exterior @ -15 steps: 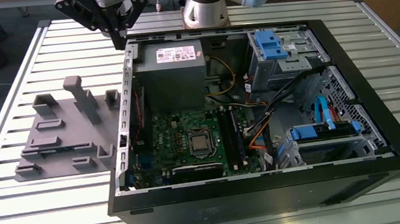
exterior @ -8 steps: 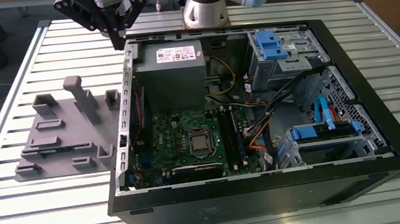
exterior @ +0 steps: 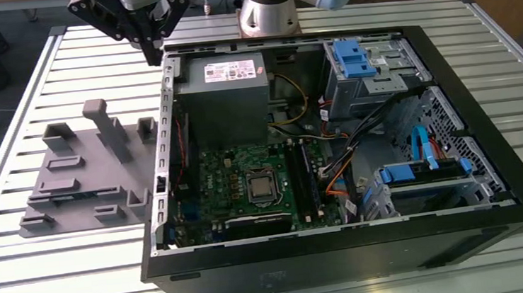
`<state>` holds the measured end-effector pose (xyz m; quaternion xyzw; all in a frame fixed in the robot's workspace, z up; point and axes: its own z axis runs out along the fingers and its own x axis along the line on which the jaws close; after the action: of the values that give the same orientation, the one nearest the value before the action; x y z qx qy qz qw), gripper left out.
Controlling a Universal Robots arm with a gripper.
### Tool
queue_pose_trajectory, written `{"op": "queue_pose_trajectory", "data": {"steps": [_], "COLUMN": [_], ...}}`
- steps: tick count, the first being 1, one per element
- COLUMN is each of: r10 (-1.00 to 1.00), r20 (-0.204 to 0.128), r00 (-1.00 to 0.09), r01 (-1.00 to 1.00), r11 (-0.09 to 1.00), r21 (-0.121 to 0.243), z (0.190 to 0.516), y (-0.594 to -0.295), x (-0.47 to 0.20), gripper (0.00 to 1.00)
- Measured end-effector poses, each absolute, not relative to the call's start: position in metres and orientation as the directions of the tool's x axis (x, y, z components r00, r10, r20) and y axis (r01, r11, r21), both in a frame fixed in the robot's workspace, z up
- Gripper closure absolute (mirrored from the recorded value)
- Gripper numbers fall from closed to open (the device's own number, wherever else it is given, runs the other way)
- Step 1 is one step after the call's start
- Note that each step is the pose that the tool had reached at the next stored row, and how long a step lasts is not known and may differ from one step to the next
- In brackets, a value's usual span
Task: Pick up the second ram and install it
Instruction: 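Reach for the second ram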
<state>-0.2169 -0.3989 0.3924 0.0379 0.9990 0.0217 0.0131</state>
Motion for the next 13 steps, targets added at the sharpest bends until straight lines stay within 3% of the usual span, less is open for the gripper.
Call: {"op": "queue_pose_trajectory", "data": {"steps": [13], "r10": [0.076], "r20": [-0.024], "r00": [-0.997], "r01": [0.075], "r11": [0.996], "r21": [0.044], "z": [0.3924], "y": [-0.3989], "x": [-0.2201], "gripper": [0.89]}}
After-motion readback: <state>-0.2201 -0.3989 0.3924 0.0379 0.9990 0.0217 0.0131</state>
